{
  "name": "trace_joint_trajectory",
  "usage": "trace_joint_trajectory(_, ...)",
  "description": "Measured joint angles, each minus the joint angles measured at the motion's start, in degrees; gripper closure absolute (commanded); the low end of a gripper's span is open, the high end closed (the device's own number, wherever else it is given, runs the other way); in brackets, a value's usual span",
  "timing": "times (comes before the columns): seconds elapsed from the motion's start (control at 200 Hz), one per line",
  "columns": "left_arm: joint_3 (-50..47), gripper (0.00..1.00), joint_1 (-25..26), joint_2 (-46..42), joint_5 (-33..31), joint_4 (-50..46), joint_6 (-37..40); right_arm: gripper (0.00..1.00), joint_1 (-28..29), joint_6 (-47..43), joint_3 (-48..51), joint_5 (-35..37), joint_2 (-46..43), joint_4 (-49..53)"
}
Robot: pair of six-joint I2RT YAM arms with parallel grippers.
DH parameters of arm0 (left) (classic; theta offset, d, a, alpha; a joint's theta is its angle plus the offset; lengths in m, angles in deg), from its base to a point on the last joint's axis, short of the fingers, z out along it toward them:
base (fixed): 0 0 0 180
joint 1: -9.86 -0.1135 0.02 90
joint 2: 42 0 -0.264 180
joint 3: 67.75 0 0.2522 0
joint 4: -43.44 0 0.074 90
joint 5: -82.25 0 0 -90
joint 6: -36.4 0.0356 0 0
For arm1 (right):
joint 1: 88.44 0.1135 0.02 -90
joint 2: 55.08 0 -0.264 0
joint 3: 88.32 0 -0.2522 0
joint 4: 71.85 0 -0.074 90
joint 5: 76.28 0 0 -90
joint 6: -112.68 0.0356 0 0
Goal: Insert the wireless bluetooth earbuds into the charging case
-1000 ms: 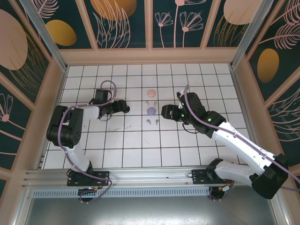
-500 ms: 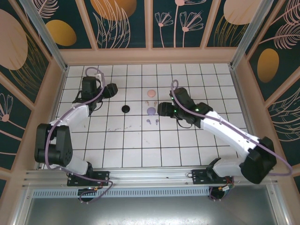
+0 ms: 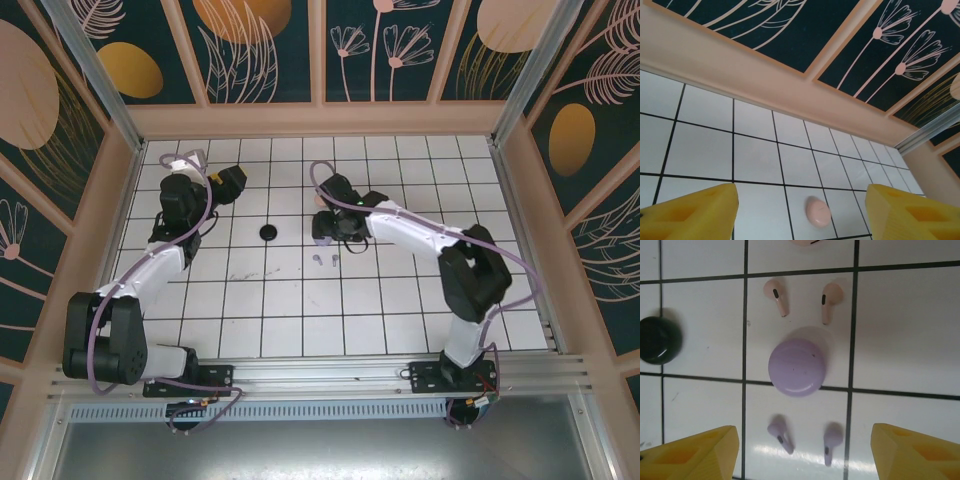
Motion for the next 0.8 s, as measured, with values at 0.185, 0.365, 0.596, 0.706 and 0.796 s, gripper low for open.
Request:
trace_joint_trajectory(0.185,-2.25,0.29,0.00,0.00,0.20,4.66,-2.19,0.30,0.52,1.99,-6.23,1.70,7.82,3.32)
trace_joint_trajectory(0.365,-2.27,0.13,0.00,0.00,-0.02,6.78,-2.62,0.30,0.90,3.82,-11.58,2.54,12.31,6.14)
trace_joint_trajectory(0.596,-2.27,0.01,0.00,-0.07,-2.36,7.76,-3.21,0.30,1.53,4.74,-17.09,3.65,17.31,8.28)
trace_joint_trajectory(0.706,-3.23,0.01,0.00,-1.05,-4.15,9.20,-4.35,0.31,1.53,5.38,-18.29,4.02,18.73,9.42)
trace_joint_trajectory(0.796,-5.18,0.01,0.00,-2.64,-6.34,11.10,-6.08,0.31,1.53,5.64,-18.40,4.44,19.15,9.88)
